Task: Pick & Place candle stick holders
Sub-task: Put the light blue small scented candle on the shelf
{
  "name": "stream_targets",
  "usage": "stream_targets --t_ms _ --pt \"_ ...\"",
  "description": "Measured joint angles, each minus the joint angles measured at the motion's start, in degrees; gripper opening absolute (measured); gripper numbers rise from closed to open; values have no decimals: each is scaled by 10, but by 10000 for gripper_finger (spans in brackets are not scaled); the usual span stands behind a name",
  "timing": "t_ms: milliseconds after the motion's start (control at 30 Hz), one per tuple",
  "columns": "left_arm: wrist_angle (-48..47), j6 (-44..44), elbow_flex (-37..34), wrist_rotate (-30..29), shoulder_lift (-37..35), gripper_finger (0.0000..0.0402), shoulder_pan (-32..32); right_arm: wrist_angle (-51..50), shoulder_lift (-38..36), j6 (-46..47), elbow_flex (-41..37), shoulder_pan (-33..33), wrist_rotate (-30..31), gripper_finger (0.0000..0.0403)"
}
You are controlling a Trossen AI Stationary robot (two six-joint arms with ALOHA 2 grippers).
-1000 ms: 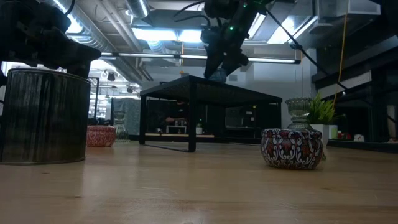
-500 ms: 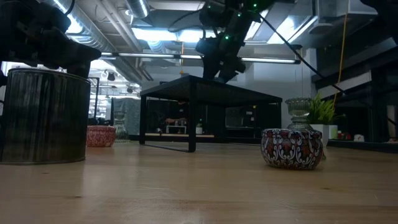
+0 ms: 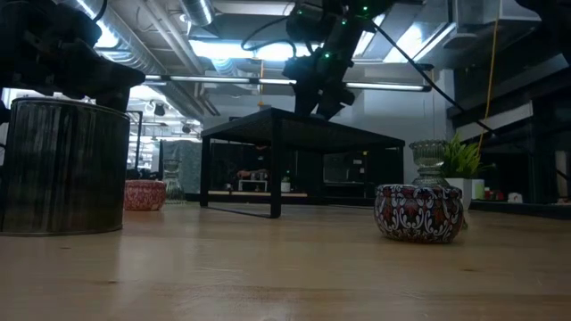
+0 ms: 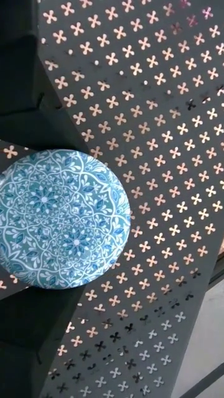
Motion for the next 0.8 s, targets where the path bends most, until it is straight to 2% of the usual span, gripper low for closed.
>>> stream_targets --t_ms 800 --pt "0 0 0 0 0 8 0 -1 1 0 -1 -1 -16 325"
